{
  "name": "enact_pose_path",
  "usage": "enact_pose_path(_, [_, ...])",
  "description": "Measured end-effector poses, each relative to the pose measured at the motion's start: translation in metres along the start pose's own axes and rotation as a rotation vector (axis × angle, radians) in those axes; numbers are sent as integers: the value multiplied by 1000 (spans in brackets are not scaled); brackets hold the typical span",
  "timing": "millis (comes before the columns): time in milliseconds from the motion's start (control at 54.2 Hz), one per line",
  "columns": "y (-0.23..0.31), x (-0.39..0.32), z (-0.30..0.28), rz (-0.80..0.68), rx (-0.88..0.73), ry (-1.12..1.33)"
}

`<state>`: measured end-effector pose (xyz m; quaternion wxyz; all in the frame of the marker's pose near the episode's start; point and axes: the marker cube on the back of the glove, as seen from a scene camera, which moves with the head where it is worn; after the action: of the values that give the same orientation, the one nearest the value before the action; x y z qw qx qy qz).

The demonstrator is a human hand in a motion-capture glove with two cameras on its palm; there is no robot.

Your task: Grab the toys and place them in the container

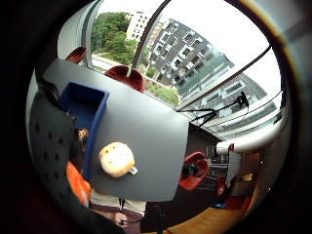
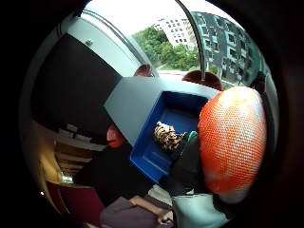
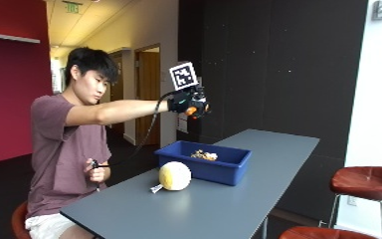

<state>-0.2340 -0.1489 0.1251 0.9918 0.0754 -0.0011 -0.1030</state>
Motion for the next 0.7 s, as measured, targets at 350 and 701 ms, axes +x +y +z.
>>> enact_pose_path(350, [-64,-86,78,-164,-41,93])
enact_pose_path(701, [-78,-99,167,-90,-490,174])
